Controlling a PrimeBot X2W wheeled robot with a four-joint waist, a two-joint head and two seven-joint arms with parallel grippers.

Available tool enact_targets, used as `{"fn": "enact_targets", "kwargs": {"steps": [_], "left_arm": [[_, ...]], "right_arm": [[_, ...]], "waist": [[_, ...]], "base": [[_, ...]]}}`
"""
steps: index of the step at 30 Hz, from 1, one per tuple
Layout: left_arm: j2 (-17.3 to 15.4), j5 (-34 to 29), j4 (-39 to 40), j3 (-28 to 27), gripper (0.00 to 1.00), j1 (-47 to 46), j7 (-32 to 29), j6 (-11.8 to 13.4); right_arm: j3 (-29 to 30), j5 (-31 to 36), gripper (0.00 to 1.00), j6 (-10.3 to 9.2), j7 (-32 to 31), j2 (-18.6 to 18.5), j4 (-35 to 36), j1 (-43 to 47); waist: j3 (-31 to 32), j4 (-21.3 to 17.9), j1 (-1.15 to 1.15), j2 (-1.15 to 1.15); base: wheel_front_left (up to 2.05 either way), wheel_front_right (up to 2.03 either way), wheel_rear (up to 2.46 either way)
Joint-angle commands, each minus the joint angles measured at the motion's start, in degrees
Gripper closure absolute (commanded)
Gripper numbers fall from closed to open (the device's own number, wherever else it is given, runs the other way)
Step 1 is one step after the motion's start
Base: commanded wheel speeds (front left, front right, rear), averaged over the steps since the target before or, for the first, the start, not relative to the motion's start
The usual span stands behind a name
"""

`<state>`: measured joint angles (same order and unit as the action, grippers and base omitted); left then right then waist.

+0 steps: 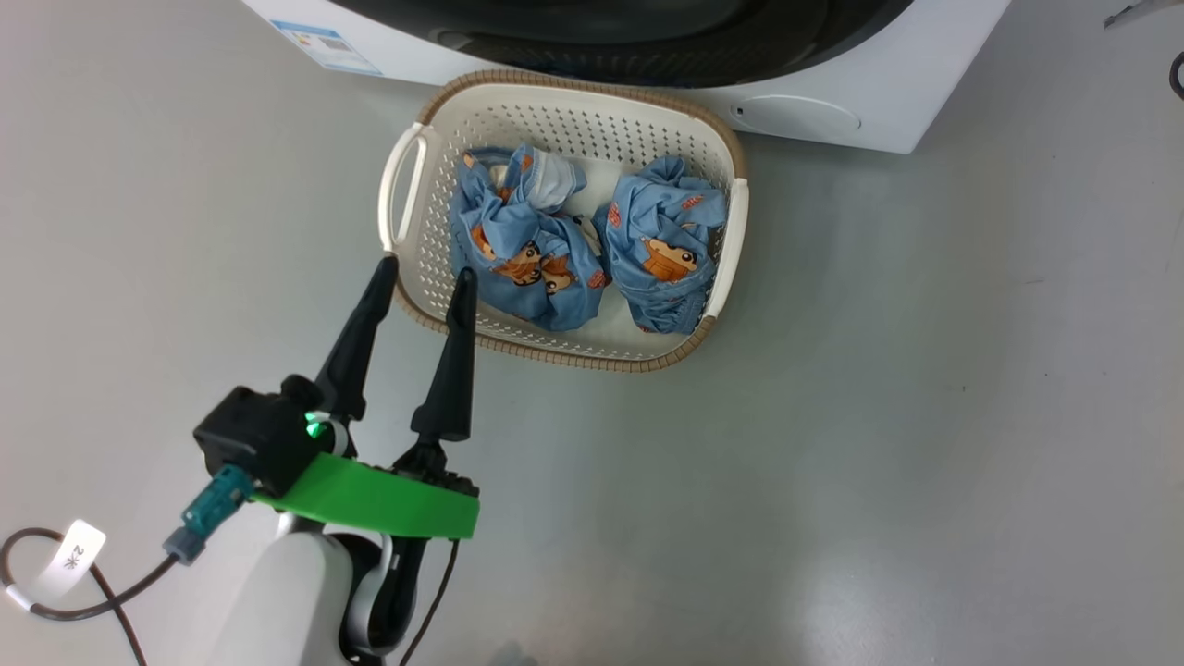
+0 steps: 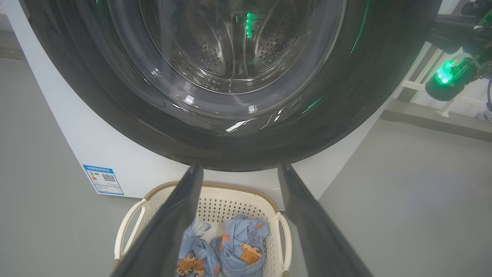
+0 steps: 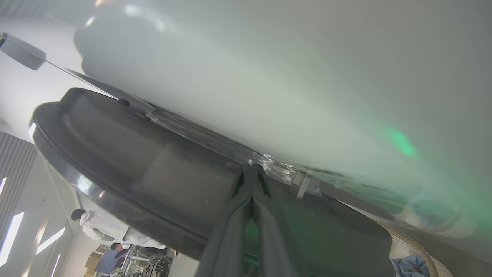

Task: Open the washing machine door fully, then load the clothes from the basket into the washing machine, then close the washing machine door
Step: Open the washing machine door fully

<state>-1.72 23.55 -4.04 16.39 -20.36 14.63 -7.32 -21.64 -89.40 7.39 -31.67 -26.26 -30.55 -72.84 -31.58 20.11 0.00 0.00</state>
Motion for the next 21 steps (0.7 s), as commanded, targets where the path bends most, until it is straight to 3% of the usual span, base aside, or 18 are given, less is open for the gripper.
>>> {"fn": "enact_targets", "kwargs": {"steps": [1,21], "left_arm": [[-1.2,0.6,1.5,-1.5,0.00,-0.8,0.4,0.1],[-1.2,-1.5,-0.4,-1.8,0.00,2.7,0.4,0.0]], "right_arm": [[-0.6,0.1,1.00,0.10,0.0,1.5,1.9,-0.1],[-4.7,-0.8,1.00,0.10,-0.6,3.0,8.4,12.6]], "waist": [[0.2,0.0,0.00,0.00],[8.6,-1.6,0.00,0.00]], "base": [[0.00,0.00,0.00],[0.00,0.00,0.00]]}}
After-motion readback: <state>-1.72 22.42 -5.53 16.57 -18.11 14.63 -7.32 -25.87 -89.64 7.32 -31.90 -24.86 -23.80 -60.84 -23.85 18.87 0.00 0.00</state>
